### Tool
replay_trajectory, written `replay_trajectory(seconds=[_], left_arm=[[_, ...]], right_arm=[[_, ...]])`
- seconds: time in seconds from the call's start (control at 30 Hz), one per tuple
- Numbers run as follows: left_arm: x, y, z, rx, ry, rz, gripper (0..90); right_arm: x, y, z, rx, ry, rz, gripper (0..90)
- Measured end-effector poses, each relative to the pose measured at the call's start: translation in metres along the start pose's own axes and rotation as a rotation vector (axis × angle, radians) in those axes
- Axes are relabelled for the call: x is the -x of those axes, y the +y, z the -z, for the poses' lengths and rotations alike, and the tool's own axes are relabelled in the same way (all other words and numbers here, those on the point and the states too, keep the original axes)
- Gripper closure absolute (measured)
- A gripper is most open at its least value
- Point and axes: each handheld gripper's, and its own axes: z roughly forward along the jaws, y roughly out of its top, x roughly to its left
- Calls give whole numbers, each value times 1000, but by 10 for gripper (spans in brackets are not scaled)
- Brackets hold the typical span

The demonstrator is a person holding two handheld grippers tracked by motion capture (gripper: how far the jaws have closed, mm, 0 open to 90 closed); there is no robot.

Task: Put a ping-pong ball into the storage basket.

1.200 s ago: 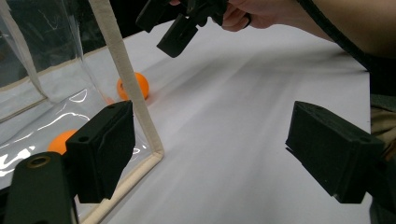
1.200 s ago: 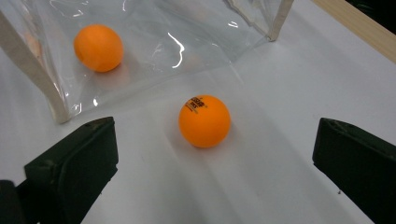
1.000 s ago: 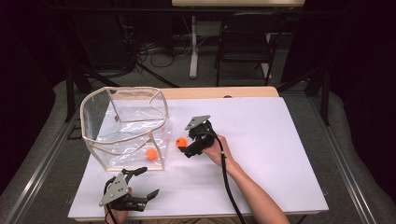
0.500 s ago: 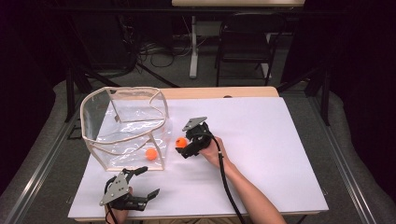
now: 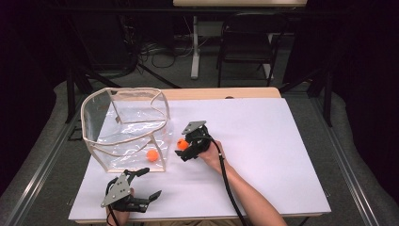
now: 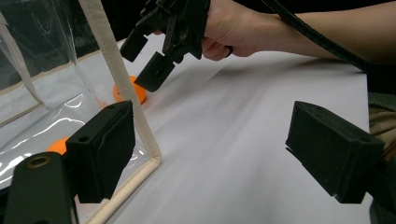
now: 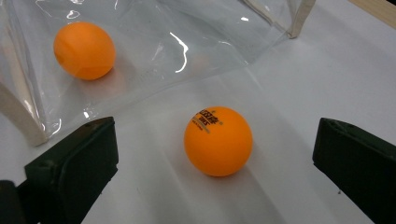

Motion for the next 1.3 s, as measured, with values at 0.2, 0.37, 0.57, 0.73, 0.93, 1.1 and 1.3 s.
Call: replay_trajectory(seconds=[0.2,0.37,0.57,0.73,0.93,1.1,1.3], left_arm=[[1,1,-2,2,-1,-1,156],[0,0,-2,0,-4,-1,156],[0,0,-2,1,-3,0,156],[0,0,-2,-2,-3,0,156],[0,0,-2,-1,-2,1,156],[0,0,-2,-2,-4,0,156],[0,0,-2,-2,-3,1,156]], right_arm=[[-1,-2,-4,3,-8,9,11],[-1,-3,-4,12,-6,8,59],[-1,-5,-9,-9,-22,12,207],[-3,-5,-11,-25,-25,17,267],[-3,-5,-12,-38,-40,20,347],[-4,-5,-14,-46,-40,23,373],[-6,-5,-16,-59,-55,30,413]])
